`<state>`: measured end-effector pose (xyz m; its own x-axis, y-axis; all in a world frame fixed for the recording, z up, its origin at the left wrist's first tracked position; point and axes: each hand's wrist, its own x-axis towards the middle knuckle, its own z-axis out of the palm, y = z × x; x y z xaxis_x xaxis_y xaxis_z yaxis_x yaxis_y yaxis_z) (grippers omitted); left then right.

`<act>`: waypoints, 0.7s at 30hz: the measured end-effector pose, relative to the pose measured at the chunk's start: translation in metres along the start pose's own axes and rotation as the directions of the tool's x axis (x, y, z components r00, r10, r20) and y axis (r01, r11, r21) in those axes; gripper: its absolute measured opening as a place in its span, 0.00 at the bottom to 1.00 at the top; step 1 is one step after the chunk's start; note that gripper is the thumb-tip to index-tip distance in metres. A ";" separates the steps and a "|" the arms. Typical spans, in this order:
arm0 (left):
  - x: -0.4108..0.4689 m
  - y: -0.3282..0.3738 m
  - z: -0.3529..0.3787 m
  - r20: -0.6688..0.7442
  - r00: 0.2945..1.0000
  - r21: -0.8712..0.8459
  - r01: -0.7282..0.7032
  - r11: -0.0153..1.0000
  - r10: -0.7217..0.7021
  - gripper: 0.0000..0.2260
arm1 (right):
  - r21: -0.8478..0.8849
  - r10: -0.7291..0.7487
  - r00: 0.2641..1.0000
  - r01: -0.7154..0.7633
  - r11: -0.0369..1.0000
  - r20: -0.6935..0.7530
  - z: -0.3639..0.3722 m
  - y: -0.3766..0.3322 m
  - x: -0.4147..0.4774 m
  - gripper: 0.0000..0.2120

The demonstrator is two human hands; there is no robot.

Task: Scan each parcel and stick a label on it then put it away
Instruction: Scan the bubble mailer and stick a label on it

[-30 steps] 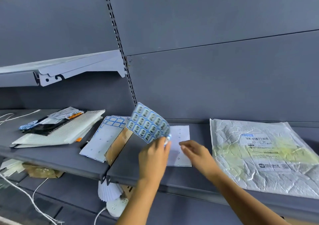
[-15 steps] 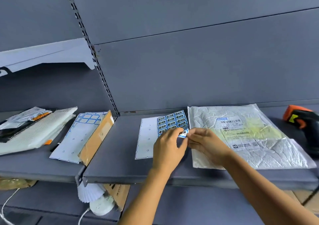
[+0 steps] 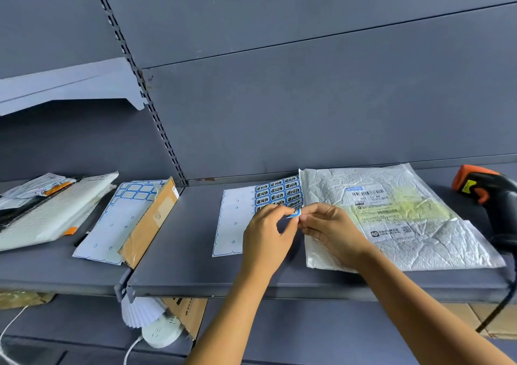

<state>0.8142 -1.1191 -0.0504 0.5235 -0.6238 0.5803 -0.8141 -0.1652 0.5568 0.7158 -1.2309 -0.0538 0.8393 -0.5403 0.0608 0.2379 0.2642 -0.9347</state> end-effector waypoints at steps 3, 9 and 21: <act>-0.001 0.001 0.000 0.011 1.000 0.009 0.010 1.000 -0.010 0.09 | -0.037 -0.007 1.000 0.007 0.999 0.002 0.000 0.000 0.000 0.05; -0.001 0.007 -0.002 -0.026 0.999 0.014 0.035 0.999 -0.035 0.03 | -0.087 -0.008 1.000 0.008 0.996 0.002 -0.001 0.003 0.002 0.04; 0.000 0.010 -0.005 -0.031 0.998 0.131 0.060 0.990 -0.056 0.06 | -0.218 -0.044 0.999 0.048 0.975 0.022 0.004 0.002 -0.002 0.07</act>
<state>0.8074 -1.1166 -0.0420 0.5762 -0.5896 0.5661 -0.8070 -0.3007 0.5082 0.7164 -1.2262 -0.0543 0.8387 -0.5334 0.1097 0.1654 0.0576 -0.9845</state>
